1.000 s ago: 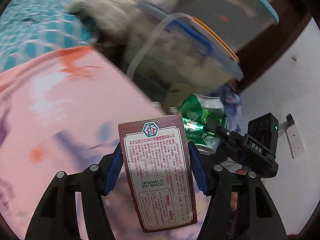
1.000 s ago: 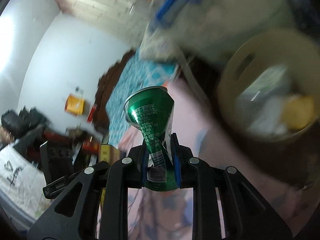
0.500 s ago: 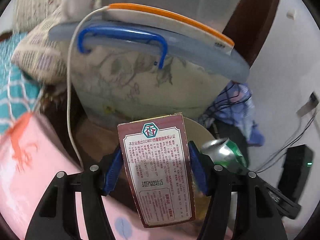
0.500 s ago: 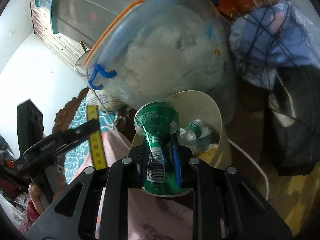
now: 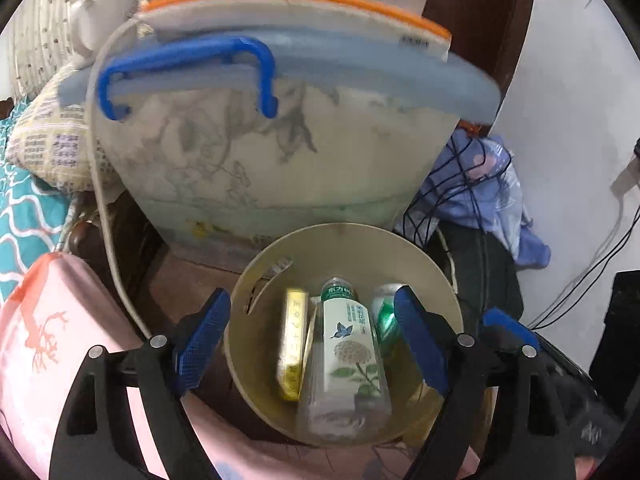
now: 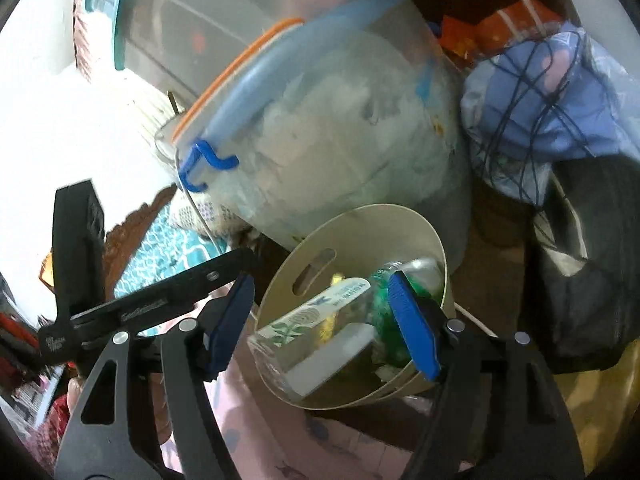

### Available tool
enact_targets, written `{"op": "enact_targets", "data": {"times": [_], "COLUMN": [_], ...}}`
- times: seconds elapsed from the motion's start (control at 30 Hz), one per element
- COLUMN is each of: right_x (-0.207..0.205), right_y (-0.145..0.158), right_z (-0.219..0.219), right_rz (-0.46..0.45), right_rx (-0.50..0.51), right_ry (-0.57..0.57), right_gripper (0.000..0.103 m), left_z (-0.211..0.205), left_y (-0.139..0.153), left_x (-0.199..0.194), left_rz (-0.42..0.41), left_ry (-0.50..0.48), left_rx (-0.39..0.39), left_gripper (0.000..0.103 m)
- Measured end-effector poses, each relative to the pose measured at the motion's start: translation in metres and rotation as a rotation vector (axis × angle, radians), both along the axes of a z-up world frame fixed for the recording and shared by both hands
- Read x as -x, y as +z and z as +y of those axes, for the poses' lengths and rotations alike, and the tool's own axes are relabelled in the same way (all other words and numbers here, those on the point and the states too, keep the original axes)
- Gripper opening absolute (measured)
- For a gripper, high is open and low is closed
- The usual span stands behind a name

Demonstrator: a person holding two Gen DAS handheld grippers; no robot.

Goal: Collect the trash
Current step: 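Grasp the green-white wrapper with the left tool while the right tool grasps the pink cup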

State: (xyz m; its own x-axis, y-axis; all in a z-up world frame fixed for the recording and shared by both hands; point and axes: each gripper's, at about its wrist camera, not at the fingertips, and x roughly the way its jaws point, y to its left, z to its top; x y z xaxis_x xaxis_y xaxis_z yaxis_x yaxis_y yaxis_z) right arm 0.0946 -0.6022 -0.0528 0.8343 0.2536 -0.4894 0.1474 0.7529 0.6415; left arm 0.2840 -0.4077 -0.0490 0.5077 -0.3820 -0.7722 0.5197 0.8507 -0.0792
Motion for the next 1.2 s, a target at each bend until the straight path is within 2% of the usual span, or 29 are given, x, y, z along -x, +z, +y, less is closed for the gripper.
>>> {"op": "enact_targets", "data": {"times": [0.23, 0.43, 0.6, 0.73, 0.83, 0.93, 1.07, 1.2], "right_x": [0.012, 0.011, 0.008, 0.009, 0.014, 0.025, 0.039, 0.051], "right_y": [0.013, 0.022, 0.023, 0.015, 0.01, 0.004, -0.004, -0.012], "right_z": [0.015, 0.063, 0.134, 0.201, 0.248, 0.304, 0.36, 0.401], "right_rz": [-0.036, -0.053, -0.031, 0.026, 0.067, 0.109, 0.154, 0.207], "right_rx": [-0.051, -0.074, -0.07, -0.078, -0.083, -0.061, -0.023, 0.015], "right_ry": [0.037, 0.157, 0.331, 0.504, 0.623, 0.754, 0.87, 0.941], "right_gripper": [0.071, 0.07, 0.07, 0.069, 0.069, 0.069, 0.07, 0.07], "left_z": [0.058, 0.139, 0.24, 0.32, 0.382, 0.453, 0.514, 0.528], "left_y": [0.022, 0.021, 0.022, 0.034, 0.043, 0.043, 0.024, -0.001], "left_x": [0.047, 0.111, 0.175, 0.235, 0.281, 0.329, 0.374, 0.401], "left_rz": [0.04, 0.052, 0.07, 0.02, -0.015, -0.004, 0.055, 0.125], "left_ry": [0.073, 0.177, 0.349, 0.493, 0.641, 0.822, 0.979, 0.989], "left_rx": [0.132, 0.129, 0.136, 0.097, 0.039, 0.045, 0.06, 0.095], "left_gripper": [0.08, 0.08, 0.08, 0.08, 0.08, 0.08, 0.08, 0.08]}}
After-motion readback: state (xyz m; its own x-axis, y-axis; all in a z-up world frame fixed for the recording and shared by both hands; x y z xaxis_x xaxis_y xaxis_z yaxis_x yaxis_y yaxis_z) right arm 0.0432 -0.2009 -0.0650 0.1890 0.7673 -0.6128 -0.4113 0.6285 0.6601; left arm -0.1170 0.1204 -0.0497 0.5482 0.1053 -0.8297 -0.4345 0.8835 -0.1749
